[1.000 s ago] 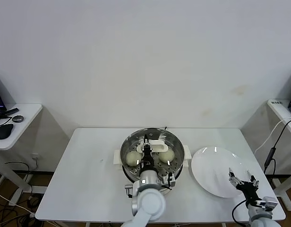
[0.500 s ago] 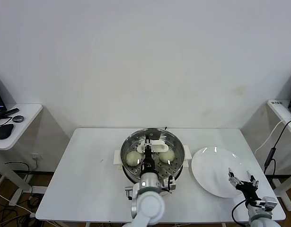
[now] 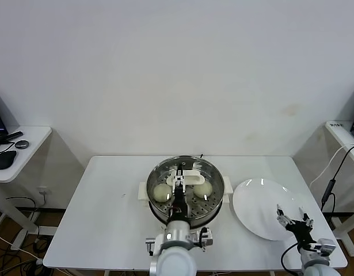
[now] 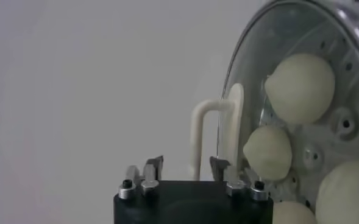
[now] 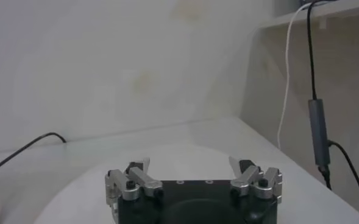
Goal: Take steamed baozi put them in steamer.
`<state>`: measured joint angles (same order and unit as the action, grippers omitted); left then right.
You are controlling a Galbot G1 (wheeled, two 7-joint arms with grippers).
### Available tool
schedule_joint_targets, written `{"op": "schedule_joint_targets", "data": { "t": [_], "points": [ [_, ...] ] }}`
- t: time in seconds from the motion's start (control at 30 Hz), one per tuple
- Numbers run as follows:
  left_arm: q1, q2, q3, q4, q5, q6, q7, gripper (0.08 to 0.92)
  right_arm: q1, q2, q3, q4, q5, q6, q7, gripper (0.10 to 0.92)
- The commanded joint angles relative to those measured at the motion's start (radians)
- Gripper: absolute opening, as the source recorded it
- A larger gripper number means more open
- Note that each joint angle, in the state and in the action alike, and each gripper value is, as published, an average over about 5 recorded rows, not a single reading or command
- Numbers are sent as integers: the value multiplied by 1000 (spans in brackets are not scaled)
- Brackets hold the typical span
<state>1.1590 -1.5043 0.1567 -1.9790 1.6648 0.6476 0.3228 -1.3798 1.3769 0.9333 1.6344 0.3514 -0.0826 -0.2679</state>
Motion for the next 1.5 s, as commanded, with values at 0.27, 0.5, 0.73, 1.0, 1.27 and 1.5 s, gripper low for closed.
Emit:
{"op": "schedule_joint_targets", "data": {
  "t": [0.27,0.5,0.73,1.0,1.27,1.5],
  "points": [
    [218,121,-380,-456,-526,-49,-143,822,-130,14,-65,241,-36,-12,-14,823],
    [348,93,-865,-430,-1350,-252,-283,823,-214,25,-119,369,-150,-20,8,823],
    [543,55,-904,-247,-1501,-586,-426,823,-271,43,-187,325,-146,26,36,823],
    [722,32,-857,-186,-1650,-621,-414,823,-337,39,-211,348,-152,10,78,823],
    [827,56,-845,-312,-1705,-520,-370,823,-503,-33,-139,514,-149,-153,91,823],
    [823,49,-847,-328,-1704,-505,-356,823,-497,-20,-141,517,-178,-143,43,823]
  ]
}}
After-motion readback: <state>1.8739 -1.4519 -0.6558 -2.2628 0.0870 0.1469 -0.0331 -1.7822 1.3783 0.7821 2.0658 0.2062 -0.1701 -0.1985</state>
